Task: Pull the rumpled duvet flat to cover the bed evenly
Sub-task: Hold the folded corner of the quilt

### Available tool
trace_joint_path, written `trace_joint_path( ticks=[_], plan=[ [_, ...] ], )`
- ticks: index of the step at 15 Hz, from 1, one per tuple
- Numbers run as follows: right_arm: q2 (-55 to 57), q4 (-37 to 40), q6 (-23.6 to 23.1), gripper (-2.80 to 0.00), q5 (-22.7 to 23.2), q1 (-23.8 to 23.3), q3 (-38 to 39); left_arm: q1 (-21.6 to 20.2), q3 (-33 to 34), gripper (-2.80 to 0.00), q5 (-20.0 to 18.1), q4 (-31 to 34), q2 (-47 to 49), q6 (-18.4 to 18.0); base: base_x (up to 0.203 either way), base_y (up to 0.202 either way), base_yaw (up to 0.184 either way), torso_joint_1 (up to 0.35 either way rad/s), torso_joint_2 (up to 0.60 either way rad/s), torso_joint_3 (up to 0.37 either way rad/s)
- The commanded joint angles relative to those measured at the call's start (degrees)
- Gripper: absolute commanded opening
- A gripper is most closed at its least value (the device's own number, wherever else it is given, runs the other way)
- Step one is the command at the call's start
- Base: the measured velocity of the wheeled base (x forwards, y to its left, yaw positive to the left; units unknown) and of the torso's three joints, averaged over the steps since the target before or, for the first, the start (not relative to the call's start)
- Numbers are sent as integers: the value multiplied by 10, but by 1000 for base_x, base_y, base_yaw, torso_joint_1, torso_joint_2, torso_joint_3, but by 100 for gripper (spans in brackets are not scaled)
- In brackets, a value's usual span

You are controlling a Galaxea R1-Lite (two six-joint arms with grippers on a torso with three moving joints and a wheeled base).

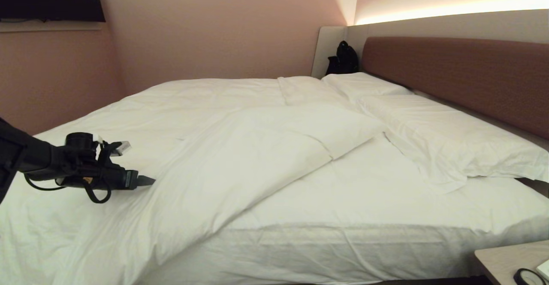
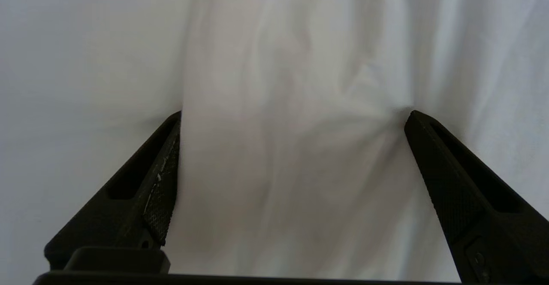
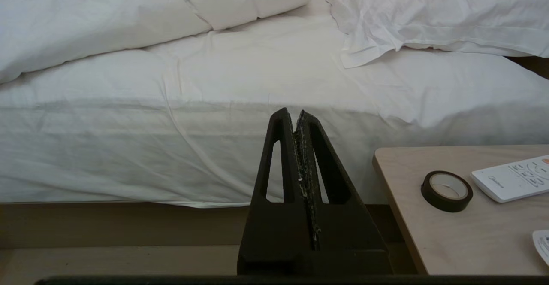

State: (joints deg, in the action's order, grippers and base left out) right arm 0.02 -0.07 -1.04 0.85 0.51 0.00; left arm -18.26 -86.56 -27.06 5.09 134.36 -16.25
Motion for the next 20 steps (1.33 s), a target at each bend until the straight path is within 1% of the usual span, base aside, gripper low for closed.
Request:
trace_joint_path(
  ticks=[1, 3, 6, 7, 9, 10, 11, 12, 13, 14, 20],
  plan=[
    [1, 0, 0, -280, 0, 0, 0, 15, 3, 0, -3, 14, -3, -1, 0, 0, 0, 0, 0, 0],
    [1, 0, 0, -280, 0, 0, 0, 22, 3, 0, -7, 19, 1, -1, 0, 0, 0, 0, 0, 0],
    [1, 0, 0, -280, 0, 0, 0, 37, 7, 0, -35, 32, -11, 7, 0, 0, 0, 0, 0, 0],
    [1, 0, 0, -280, 0, 0, 0, 39, 6, 0, -37, 35, -12, 8, 0, 0, 0, 0, 0, 0],
    [1, 0, 0, -280, 0, 0, 0, 49, 1, 0, -69, 77, -23, 9, 0, 0, 0, 0, 0, 0],
    [1, 0, 0, -280, 0, 0, 0, 52, -4, 0, -77, 91, -24, 8, 0, 0, 0, 0, 0, 0],
    [1, 0, 0, -280, 0, 0, 0, 52, -4, 0, -77, 92, -24, 8, 0, 0, 0, 0, 0, 0],
    [1, 0, 0, -280, 0, 0, 0, 56, -5, 0, -92, 109, -28, 7, 0, 0, 0, 0, 0, 0],
    [1, 0, 0, -280, 0, 0, 0, 58, -5, 0, -99, 113, -31, 7, 0, 0, 0, 0, 0, 0],
    [1, 0, 0, -280, 0, 0, 0, 60, -4, 0, -104, 113, -33, 8, 0, 0, 0, 0, 0, 0],
    [1, 0, 0, -280, 0, 1, 0, 59, -4, 0, -103, 113, -33, 6, 0, 0, 0, 0, 0, 0]
  ],
)
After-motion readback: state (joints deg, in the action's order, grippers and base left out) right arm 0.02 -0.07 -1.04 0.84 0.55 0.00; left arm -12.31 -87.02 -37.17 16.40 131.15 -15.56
